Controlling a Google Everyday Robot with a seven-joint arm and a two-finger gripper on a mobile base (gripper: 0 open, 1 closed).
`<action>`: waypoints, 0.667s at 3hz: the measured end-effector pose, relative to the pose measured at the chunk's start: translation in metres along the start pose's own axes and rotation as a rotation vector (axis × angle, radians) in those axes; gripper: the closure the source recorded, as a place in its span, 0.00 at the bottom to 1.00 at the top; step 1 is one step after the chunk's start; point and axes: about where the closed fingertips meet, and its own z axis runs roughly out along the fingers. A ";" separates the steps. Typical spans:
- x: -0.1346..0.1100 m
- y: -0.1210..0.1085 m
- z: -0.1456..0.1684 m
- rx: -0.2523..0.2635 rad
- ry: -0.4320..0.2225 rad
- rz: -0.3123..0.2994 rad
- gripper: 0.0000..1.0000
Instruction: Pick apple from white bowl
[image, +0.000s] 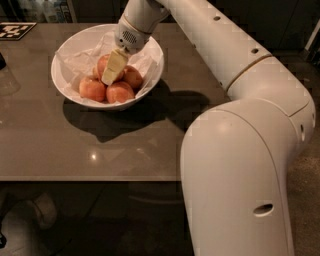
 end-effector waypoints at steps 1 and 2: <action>0.000 0.000 0.000 0.000 0.000 0.000 0.58; 0.000 0.000 0.000 0.000 0.000 0.000 0.81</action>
Offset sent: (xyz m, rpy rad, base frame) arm 0.0000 0.0000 0.0000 0.0000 0.0000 0.0000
